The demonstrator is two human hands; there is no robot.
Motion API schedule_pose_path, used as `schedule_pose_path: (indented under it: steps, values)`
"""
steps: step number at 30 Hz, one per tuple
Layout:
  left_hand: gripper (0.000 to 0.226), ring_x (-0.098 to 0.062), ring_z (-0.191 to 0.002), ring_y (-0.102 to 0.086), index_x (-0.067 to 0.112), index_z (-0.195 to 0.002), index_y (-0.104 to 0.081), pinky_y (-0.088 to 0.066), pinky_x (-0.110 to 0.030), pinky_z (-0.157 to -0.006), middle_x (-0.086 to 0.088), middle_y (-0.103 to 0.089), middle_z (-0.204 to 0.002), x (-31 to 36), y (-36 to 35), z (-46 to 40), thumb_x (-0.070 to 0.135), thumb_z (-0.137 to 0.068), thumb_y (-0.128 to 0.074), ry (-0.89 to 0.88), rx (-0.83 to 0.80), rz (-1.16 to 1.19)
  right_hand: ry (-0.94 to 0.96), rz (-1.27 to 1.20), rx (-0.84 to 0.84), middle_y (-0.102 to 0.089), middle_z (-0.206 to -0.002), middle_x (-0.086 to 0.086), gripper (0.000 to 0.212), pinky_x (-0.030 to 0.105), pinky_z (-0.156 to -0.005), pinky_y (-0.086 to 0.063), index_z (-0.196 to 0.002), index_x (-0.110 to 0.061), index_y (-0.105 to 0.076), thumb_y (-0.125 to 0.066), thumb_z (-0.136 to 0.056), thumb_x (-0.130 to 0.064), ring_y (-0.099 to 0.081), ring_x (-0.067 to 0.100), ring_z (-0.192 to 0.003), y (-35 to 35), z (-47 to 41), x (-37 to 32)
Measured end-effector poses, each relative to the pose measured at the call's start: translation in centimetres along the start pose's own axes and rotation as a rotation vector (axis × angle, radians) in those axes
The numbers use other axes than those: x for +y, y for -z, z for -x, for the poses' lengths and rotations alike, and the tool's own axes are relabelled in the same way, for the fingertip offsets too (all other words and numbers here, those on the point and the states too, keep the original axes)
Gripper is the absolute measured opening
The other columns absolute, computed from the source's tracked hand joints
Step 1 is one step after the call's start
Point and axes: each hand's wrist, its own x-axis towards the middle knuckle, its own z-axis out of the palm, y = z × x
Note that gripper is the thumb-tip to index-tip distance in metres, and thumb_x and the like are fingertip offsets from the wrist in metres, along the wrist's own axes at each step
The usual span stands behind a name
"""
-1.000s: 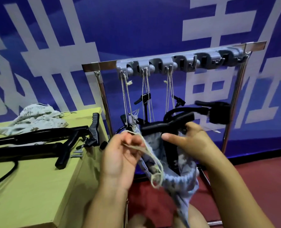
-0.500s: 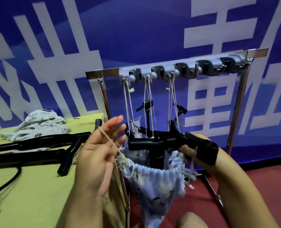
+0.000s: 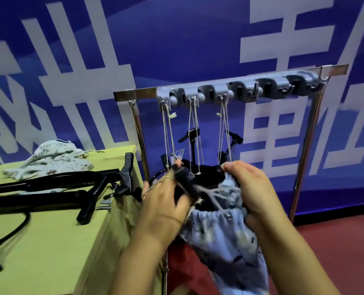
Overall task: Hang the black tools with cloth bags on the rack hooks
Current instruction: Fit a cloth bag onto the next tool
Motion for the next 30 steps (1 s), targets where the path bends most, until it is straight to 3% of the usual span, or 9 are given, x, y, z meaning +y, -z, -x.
schedule_pose_path:
  steps: [3,6,9,12,14,16,21,26,30]
  values:
    - [0.031,-0.001,-0.109,-0.058,0.056,-0.101,-0.060,-0.040,-0.048,-0.103,0.036,-0.058,-0.114,-0.5,0.0,0.5,0.059,-0.070,-0.065,-0.029,0.084,0.194,-0.184,-0.300,-0.106,-0.054,-0.061,0.009,0.019,0.030,-0.059,-0.047,-0.061,-0.013,-0.059,-0.057,-0.080,-0.016,-0.053,0.022,-0.056,0.7,0.0,-1.1]
    - [0.046,-0.001,-0.095,-0.063,0.052,-0.107,-0.061,-0.045,-0.033,-0.099,0.012,-0.066,-0.113,0.5,1.0,0.8,0.043,-0.065,-0.078,-0.003,0.005,0.324,-0.292,-0.414,-0.139,-0.058,-0.054,0.006,0.022,0.029,-0.051,-0.054,-0.063,-0.012,-0.058,-0.053,-0.082,-0.021,-0.060,0.021,-0.050,1.8,-0.3,-1.8]
    - [0.057,-0.005,-0.108,-0.060,0.066,-0.109,-0.051,-0.037,-0.045,-0.107,0.027,-0.065,-0.102,0.7,1.8,0.7,0.058,-0.056,-0.071,-0.057,-0.137,0.201,-0.275,-0.296,-0.206,-0.060,-0.061,0.004,0.026,0.026,-0.054,-0.053,-0.063,-0.012,-0.061,-0.050,-0.084,-0.020,-0.059,0.020,-0.057,2.6,-0.6,-1.7]
    - [0.070,-0.021,-0.106,-0.061,0.062,-0.108,-0.054,-0.047,-0.032,-0.097,-0.002,-0.065,-0.105,0.1,1.7,0.5,0.044,-0.048,-0.084,-0.036,-0.106,0.278,-0.148,-0.001,-0.196,-0.065,-0.066,0.005,0.033,0.022,-0.054,-0.050,-0.060,-0.009,-0.066,-0.046,-0.087,-0.008,-0.059,0.018,-0.061,3.1,-0.7,-1.5]
    - [0.072,-0.030,-0.105,-0.058,0.059,-0.108,-0.057,-0.049,-0.035,-0.094,0.001,-0.064,-0.098,-0.1,1.8,0.6,0.039,-0.045,-0.087,-0.029,-0.096,0.284,-0.103,0.187,-0.260,-0.062,-0.070,0.011,0.024,0.024,-0.057,-0.043,-0.066,-0.008,-0.071,-0.054,-0.083,-0.009,-0.052,0.022,-0.065,3.4,-0.6,-1.7]
    - [0.067,-0.023,-0.108,-0.054,0.058,-0.107,-0.056,-0.044,-0.043,-0.099,0.015,-0.064,-0.091,0.0,2.1,1.0,0.046,-0.046,-0.081,-0.029,-0.094,0.216,-0.146,0.276,-0.371,-0.057,-0.067,0.011,0.010,0.024,-0.055,-0.040,-0.077,-0.005,-0.073,-0.069,-0.073,-0.013,-0.046,0.023,-0.063,3.7,-0.3,-2.0]
    - [0.078,0.024,-0.099,-0.039,0.071,-0.104,-0.042,-0.031,-0.019,-0.093,0.048,-0.043,-0.107,1.7,2.7,1.2,0.038,-0.050,-0.086,-0.100,-0.099,0.001,-0.130,0.361,-0.447,-0.055,-0.051,0.001,0.009,0.019,-0.052,-0.046,-0.075,0.000,-0.068,-0.067,-0.077,-0.009,-0.049,0.010,-0.048,4.1,0.0,-2.2]
    - [0.064,0.029,-0.099,-0.036,0.057,-0.110,-0.049,-0.023,-0.013,-0.095,0.027,-0.046,-0.115,1.2,2.5,1.1,0.061,-0.048,-0.063,-0.169,-0.090,0.007,-0.155,0.332,-0.392,-0.062,-0.056,0.005,0.007,0.019,-0.052,-0.051,-0.073,-0.005,-0.065,-0.065,-0.080,-0.005,-0.060,0.010,-0.052,3.7,0.0,-1.9]
    - [0.060,0.016,-0.095,-0.048,0.042,-0.112,-0.055,-0.023,-0.011,-0.089,0.014,-0.061,-0.096,0.6,2.2,0.6,0.062,-0.056,-0.065,-0.243,-0.113,-0.069,-0.201,0.284,-0.464,-0.064,-0.062,0.004,0.014,0.017,-0.053,-0.046,-0.076,-0.007,-0.068,-0.060,-0.088,-0.008,-0.059,0.007,-0.054,2.3,0.4,-1.4]
